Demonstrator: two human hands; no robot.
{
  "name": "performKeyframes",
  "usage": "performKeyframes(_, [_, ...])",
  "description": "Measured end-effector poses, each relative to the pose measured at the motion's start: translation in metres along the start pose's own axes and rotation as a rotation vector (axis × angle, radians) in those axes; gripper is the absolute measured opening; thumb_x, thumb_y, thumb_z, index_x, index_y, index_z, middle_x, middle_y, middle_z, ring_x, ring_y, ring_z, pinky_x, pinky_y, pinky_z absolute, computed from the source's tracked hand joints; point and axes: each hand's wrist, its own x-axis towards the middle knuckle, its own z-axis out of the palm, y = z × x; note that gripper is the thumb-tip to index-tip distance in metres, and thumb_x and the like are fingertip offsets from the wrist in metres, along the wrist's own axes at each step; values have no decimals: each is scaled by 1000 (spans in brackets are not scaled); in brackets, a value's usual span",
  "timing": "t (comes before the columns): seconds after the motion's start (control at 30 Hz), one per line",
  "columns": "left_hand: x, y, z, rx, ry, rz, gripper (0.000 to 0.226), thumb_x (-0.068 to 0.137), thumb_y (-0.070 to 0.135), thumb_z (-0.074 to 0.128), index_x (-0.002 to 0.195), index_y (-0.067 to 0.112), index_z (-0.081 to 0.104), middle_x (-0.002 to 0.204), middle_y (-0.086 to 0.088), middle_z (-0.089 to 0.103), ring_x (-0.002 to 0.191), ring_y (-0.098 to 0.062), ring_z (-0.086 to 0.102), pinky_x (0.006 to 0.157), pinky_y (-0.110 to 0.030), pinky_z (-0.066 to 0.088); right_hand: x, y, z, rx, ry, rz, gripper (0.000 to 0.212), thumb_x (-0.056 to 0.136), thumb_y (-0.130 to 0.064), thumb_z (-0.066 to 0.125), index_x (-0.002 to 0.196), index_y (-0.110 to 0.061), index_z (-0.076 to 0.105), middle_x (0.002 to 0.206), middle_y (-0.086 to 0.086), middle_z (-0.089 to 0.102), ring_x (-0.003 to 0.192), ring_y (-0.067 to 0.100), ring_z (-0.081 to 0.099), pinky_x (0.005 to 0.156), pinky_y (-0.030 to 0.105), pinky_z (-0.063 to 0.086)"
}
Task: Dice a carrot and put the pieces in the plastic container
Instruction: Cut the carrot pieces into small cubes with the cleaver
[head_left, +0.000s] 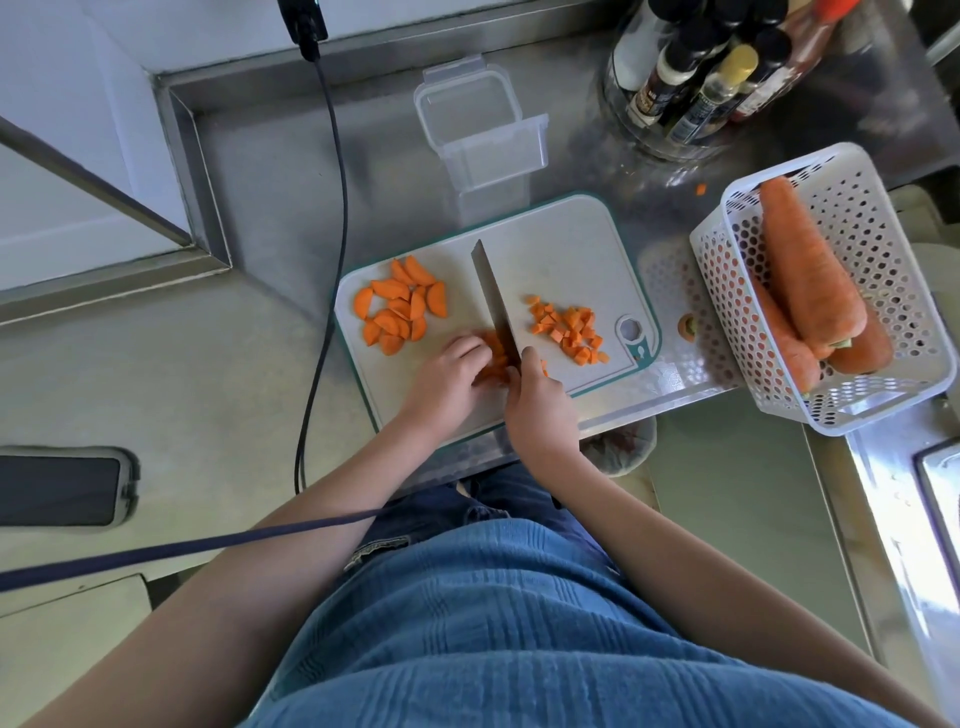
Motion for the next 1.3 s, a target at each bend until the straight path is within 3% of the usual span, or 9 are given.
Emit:
performKeyframes(0.17, [0, -2, 1, 20, -10, -23, 22, 63, -4, 79, 74, 0, 61, 84, -11, 64, 89, -16, 50, 66, -32, 50, 5, -2, 1, -33, -11, 15, 10, 98, -8, 32, 98, -18, 30, 83, 15, 57, 69, 35, 57, 55, 39, 45])
performKeyframes(0.27, [0, -1, 2, 25, -3, -13, 8, 74, 5, 67, 74, 0, 61, 84, -11, 64, 90, -18, 53, 67, -32, 52, 7, -1, -2, -29, -7, 4, 9, 100, -14, 33, 95, -19, 28, 82, 16, 59, 70, 36, 58, 57, 41, 49])
performKeyframes(0.4, [0, 2, 0, 25, 27, -5, 32, 78, 25, 43, 74, 0, 62, 84, -11, 64, 93, -18, 52, 69, -32, 50, 6, 2, -5, -77, -19, -17, 11, 101, -16, 33, 93, -21, 25, 81, 15, 59, 71, 36, 57, 59, 43, 50])
performKeyframes(0.47, [-1, 3, 0, 55, 38, -1, 26, 77, 21, 48, 73, -1, 61, 83, -12, 64, 92, -17, 50, 67, -33, 51, 7, 4, -7, -145, -28, -39, 8, 99, -11, 34, 100, -18, 29, 82, 15, 59, 73, 36, 58, 60, 43, 51])
performKeyframes(0.53, [-1, 1, 2, 54, 30, -16, 15, 73, 13, 68, 72, 0, 61, 83, -11, 64, 93, -17, 50, 70, -31, 49, 9, 8, -13, -146, 0, -25, 10, 99, -11, 34, 108, -14, 34, 83, 16, 60, 73, 37, 59, 62, 45, 52])
performKeyframes(0.63, [-3, 0, 4, 41, -8, -43, 27, 63, 11, 84, 74, 2, 61, 87, -9, 65, 97, -20, 57, 74, -35, 52, 16, 16, -26, -100, 59, 27, 17, 100, -15, 34, 117, -13, 39, 86, 20, 61, 77, 39, 60, 68, 48, 53])
performKeyframes(0.9, [-9, 5, 2, -4, 22, -97, 43, 72, 28, 71, 105, 11, 50, 110, -12, 58, 103, -24, 52, 72, -37, 53, 7, 11, -38, 102, 103, -30, 11, 101, -20, 37, 98, -11, 41, 80, 14, 55, 69, 33, 48, 58, 40, 43])
performKeyframes(1.07, [-15, 2, 2, -24, -5, -180, 49, 68, 15, 80, 108, 6, 53, 112, -12, 56, 104, -24, 52, 81, -40, 51, -3, 3, -28, 156, 55, -44, 17, 102, -25, 36, 108, -10, 42, 73, 15, 58, 66, 36, 54, 57, 41, 46])
performKeyframes(1.3, [-8, 1, 1, -48, 61, -210, 40, 69, 16, 82, 100, 5, 59, 98, -10, 60, 94, -15, 50, 81, -15, 37, -7, -1, -20, 177, 19, -57, 12, 102, -27, 36, 97, -16, 38, 71, 9, 54, 62, 31, 50, 54, 34, 40])
